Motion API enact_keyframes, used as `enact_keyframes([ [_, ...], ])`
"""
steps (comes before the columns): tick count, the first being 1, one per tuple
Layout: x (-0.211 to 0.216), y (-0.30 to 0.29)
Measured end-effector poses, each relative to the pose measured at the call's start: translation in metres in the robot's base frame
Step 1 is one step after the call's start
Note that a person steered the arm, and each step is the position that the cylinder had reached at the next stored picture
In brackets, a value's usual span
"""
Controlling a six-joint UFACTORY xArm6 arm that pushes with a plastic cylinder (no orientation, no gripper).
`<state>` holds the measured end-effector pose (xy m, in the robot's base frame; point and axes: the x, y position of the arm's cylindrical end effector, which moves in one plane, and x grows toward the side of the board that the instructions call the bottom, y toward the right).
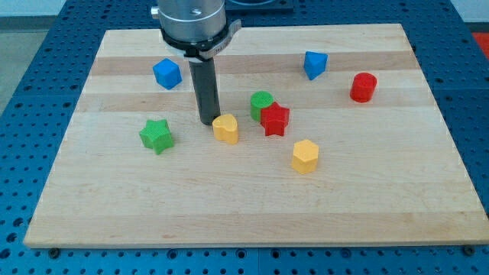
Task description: Push the green star towards right
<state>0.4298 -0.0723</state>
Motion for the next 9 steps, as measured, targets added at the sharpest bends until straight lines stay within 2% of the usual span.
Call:
enact_keyframes([
  [1,-0.015,-0.026],
  [2,-0.03,-0.082],
  [3,0.006,-0.13],
  [4,0.017,-0.147],
  [9,0.056,-0.118],
])
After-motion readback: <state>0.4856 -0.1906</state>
